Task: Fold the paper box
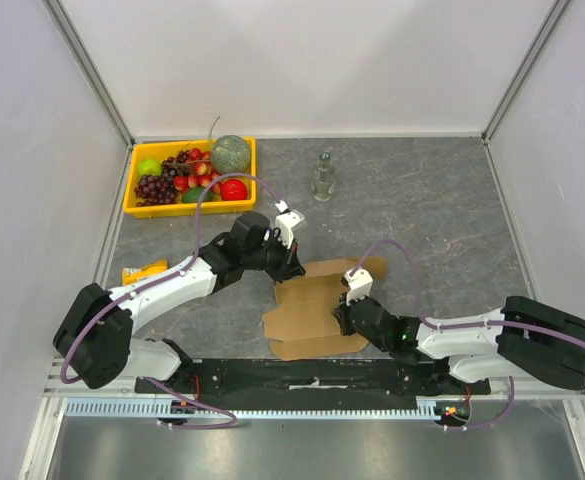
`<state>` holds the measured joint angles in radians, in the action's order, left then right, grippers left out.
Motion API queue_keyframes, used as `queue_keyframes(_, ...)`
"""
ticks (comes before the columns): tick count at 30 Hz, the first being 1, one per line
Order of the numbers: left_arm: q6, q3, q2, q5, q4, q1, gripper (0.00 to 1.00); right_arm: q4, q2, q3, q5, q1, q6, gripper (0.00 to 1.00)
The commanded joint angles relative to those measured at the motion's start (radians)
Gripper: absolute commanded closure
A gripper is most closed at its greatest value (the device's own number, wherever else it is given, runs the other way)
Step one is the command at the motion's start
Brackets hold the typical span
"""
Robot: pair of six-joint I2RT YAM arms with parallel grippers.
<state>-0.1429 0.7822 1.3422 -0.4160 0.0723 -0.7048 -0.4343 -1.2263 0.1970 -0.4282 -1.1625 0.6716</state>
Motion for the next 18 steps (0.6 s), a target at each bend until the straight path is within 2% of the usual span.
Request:
queue_keyframes(1, -0.027, -0.012, -0.032, 0.029, -0.022, -0.004, 0.98, 0.032, -0.067, 0.025, -0.151, 0.000, -0.020, 1.00)
queue_keyframes(8, -0.021, -0.017, -0.029, 0.060, -0.014, -0.004, 0.98, -0.003, -0.128, 0.065, -0.231, 0.017, -0.082, 0.99)
queue_keyframes(18, -0.053, -0.072, -0.067, 0.068, -0.051, -0.004, 0.98, -0.075, -0.110, 0.018, -0.144, 0.113, -0.104, 0.99)
